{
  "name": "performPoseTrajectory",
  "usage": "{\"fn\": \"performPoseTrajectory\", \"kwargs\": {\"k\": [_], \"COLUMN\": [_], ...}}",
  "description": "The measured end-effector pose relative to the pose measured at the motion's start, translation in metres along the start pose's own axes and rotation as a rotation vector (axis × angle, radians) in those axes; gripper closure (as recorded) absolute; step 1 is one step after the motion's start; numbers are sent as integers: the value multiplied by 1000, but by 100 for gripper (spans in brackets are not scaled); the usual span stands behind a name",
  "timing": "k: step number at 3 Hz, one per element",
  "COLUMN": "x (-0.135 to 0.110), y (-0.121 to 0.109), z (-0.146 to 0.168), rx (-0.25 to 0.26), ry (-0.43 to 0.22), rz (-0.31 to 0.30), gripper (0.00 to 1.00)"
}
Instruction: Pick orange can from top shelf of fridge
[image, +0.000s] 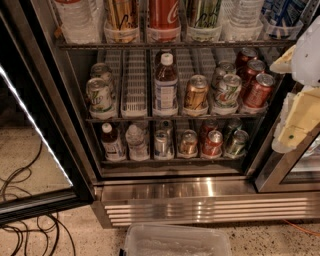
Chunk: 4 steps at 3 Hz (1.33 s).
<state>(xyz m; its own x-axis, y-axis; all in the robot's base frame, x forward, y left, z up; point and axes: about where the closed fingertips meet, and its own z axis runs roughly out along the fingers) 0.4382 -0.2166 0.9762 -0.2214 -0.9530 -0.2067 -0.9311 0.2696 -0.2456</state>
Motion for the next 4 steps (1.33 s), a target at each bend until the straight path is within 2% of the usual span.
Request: {"fn": "performPoseTrajectory", "kwargs": {"k": [1, 2, 3, 4], "x": [0, -14, -65, -132], "y": [0, 0, 5, 12], "z": [0, 2, 5, -9], "rx": [0, 10, 36, 104], "ry": [0, -27, -145, -305], "rz": [0, 19, 56, 80], "gripper": [0, 0, 0, 0]}}
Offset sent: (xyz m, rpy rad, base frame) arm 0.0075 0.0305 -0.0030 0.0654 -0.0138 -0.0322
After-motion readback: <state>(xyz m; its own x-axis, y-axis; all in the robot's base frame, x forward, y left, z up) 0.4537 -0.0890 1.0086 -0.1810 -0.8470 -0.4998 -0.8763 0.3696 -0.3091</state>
